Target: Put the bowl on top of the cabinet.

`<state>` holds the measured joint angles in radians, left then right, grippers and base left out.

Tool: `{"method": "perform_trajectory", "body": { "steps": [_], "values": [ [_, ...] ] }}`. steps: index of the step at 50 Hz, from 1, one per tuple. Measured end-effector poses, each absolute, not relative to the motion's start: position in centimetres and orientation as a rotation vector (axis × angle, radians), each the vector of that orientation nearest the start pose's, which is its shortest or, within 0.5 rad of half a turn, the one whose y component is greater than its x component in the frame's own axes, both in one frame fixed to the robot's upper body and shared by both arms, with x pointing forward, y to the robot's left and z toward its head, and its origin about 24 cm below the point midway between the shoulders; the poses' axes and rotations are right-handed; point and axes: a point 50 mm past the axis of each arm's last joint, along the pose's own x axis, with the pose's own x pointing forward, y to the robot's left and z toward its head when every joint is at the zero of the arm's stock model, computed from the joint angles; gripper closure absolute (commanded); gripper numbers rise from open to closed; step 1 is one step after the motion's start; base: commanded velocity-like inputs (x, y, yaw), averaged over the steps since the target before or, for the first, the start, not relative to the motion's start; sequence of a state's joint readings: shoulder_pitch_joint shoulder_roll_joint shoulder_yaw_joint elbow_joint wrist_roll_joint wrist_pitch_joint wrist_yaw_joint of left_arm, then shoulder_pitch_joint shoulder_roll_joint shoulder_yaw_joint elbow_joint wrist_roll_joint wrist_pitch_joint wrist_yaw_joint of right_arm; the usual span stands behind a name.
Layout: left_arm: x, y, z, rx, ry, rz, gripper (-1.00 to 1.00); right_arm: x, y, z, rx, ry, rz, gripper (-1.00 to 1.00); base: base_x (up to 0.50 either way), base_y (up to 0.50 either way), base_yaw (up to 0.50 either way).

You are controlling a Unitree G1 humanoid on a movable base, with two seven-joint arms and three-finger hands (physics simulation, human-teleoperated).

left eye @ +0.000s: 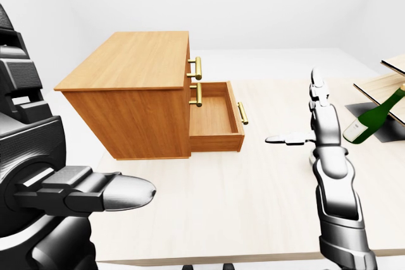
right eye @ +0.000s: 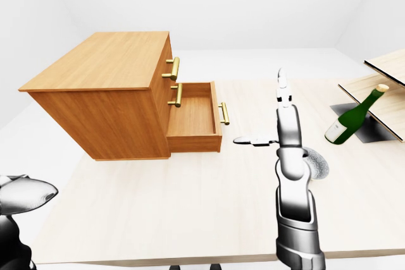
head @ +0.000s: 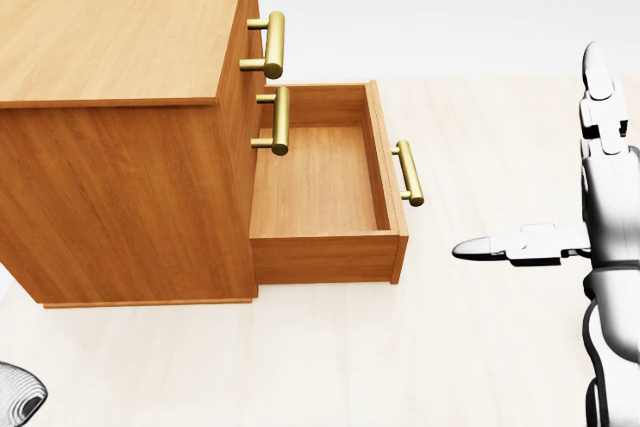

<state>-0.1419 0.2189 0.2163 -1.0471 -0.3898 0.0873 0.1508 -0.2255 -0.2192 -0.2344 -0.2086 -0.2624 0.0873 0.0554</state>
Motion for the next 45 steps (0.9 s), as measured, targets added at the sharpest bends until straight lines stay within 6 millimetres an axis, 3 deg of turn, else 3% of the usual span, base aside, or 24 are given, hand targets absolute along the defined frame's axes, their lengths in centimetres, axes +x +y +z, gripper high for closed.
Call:
{"method": "perform_trajectory", "body": {
  "steps": [45],
  "values": [
    [14.9, 17.5, 27.2, -0.120, -1.095, -0.031, -1.00, 29.0, -26.6, 12.3, -0.637, -0.115, -0.337, -1.00, 0.00, 0.00, 0.00]
  ]
}}
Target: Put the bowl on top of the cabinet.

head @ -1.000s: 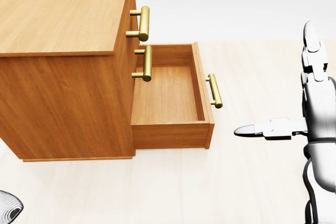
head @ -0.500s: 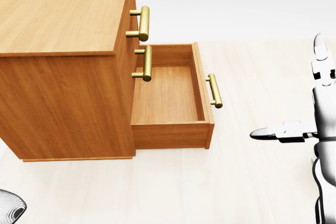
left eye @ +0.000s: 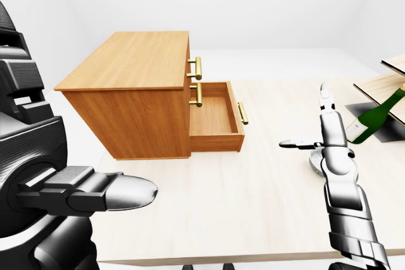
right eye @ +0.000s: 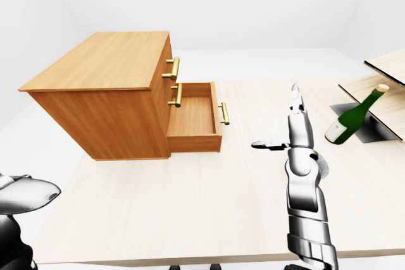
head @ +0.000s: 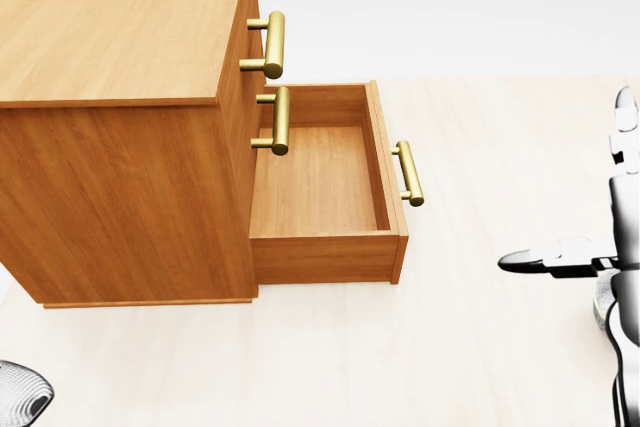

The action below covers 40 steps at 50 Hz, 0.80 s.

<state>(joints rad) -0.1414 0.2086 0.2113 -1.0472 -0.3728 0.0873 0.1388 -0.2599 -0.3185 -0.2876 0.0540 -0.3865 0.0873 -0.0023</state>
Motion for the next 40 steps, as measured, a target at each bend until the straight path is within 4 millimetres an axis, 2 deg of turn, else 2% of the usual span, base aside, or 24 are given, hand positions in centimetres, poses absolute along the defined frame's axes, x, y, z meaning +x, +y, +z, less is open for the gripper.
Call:
{"method": "perform_trajectory", "body": {
  "steps": [40],
  "values": [
    [14.9, 17.4, 27.0, -0.103, -1.092, -0.031, -1.00, 30.1, -28.9, 10.8, -0.681, -0.009, -0.420, -1.00, 0.00, 0.00, 0.00]
  ]
}}
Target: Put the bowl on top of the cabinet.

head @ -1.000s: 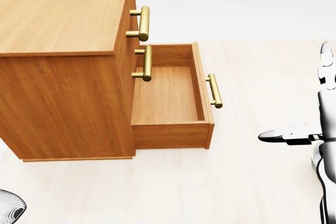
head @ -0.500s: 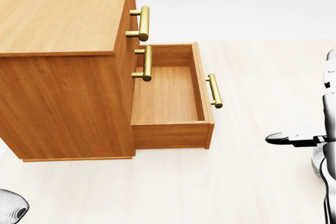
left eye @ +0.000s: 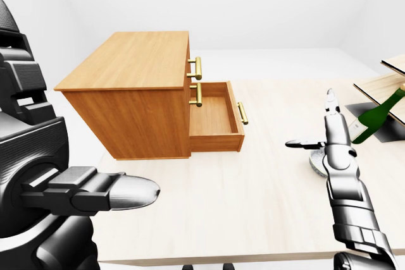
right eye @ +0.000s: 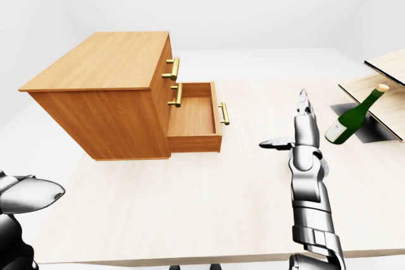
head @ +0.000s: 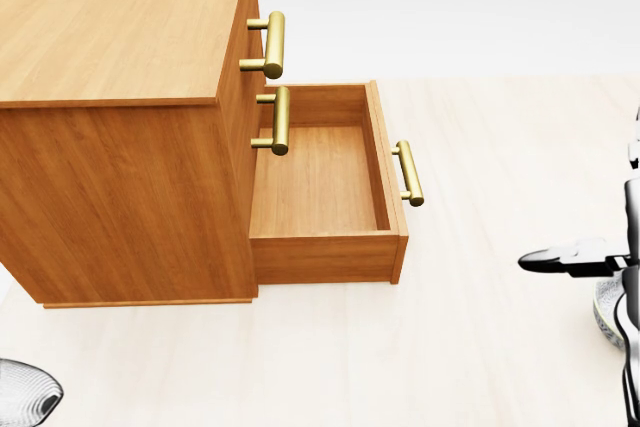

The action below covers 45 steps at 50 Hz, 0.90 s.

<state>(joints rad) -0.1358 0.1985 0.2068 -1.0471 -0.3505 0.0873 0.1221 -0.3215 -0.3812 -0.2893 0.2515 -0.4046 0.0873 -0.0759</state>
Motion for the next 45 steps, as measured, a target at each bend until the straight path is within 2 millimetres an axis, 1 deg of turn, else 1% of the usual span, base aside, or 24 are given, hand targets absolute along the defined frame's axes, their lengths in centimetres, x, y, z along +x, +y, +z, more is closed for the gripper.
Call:
{"method": "perform_trajectory", "body": {
  "steps": [20, 34, 45],
  "values": [
    [14.9, 17.4, 27.0, -0.098, -1.090, -0.031, -1.00, 31.0, -30.3, 11.0, -0.708, 0.023, -0.465, -1.00, 0.00, 0.00, 0.00],
    [14.9, 17.3, 27.0, -0.082, -1.096, -0.028, -1.00, 31.9, -31.5, 11.7, -0.744, 0.033, -0.500, -1.00, 0.00, 0.00, 0.00],
    [14.9, 17.3, 26.9, -0.076, -1.097, -0.028, -1.00, 32.3, -32.5, 11.6, -0.775, 0.042, -0.525, -1.00, 0.00, 0.00, 0.00]
  ]
}}
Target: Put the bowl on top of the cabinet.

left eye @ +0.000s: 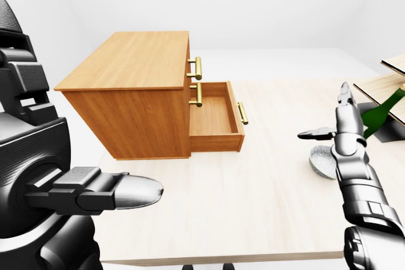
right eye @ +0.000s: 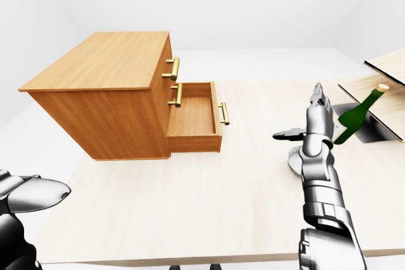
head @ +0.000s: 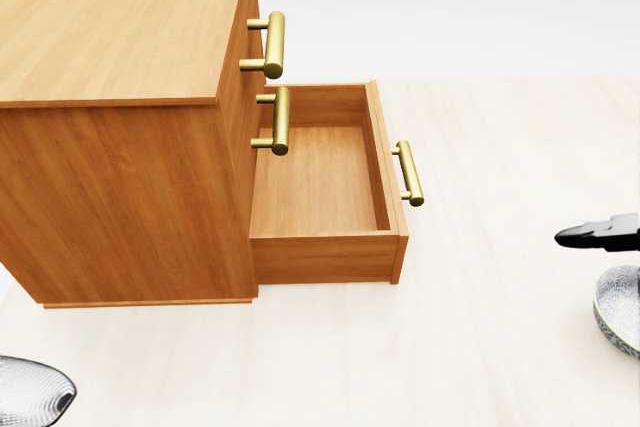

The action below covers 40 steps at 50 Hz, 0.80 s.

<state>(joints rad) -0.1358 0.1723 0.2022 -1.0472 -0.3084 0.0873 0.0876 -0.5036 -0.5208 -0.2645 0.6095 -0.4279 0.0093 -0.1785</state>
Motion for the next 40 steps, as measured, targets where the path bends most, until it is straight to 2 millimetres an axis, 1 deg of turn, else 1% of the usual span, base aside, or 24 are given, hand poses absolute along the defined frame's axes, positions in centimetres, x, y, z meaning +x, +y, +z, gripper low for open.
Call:
{"method": "perform_trajectory", "body": {
  "steps": [17, 40],
  "values": [
    [14.9, 17.3, 26.9, -0.072, -1.097, -0.028, -1.00, 32.6, -33.7, 11.2, -0.815, 0.055, -0.555, -1.00, 0.00, 0.00, 0.00],
    [14.9, 17.2, 26.9, -0.064, -1.095, -0.028, -1.00, 32.4, -35.0, 10.7, -0.863, 0.106, -0.598, -1.00, 0.00, 0.00, 0.00]
  ]
}}
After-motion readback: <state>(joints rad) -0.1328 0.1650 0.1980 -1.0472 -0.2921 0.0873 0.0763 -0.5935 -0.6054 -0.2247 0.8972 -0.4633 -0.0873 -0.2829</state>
